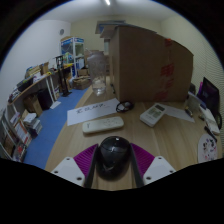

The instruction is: Arrange mouse

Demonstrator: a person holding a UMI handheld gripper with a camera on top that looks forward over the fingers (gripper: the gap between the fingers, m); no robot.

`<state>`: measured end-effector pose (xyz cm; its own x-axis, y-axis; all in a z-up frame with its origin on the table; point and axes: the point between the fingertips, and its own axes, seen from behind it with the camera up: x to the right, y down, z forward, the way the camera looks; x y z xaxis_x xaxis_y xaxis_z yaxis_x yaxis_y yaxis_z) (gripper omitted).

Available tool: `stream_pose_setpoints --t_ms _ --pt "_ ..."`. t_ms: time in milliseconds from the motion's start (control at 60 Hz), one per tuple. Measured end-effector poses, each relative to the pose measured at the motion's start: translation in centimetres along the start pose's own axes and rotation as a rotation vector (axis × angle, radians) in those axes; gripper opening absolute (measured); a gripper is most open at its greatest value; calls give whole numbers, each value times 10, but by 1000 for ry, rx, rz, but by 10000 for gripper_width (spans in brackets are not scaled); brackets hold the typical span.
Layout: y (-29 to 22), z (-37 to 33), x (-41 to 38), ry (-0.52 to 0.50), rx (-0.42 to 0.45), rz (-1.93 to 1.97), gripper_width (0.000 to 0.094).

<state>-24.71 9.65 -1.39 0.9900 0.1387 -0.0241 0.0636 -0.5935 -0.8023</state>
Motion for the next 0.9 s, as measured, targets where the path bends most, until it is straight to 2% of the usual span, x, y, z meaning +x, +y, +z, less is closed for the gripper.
stream_pose_setpoints --t_ms 33,100,117,133,150,250,317,400,483,550,617,683,783,900 --pt "1 0 -1 -5 -4 -6 585" --pt "4 -2 -2 -24 -25 8 473" --pt "4 -3 -2 -29 -29 7 484" --pt "5 -4 -3 -35 -38 1 427" --pt "6 -6 -4 -41 -43 -6 412" --pt "11 -31 -16 -109 -62 -59 380" --pt "-10 -67 -17 -162 5 -85 379" --pt "-64 -118 20 -161 141 -78 377" --pt "-117 -164 97 -98 254 -65 377" --pt "-125 -182 172 -24 274 -73 374" --pt "-107 -178 249 50 237 -73 375" --pt "-59 -164 306 95 146 -58 375" --pt "10 -132 353 93 19 -37 375" --pt "63 -106 373 84 -71 -49 390"
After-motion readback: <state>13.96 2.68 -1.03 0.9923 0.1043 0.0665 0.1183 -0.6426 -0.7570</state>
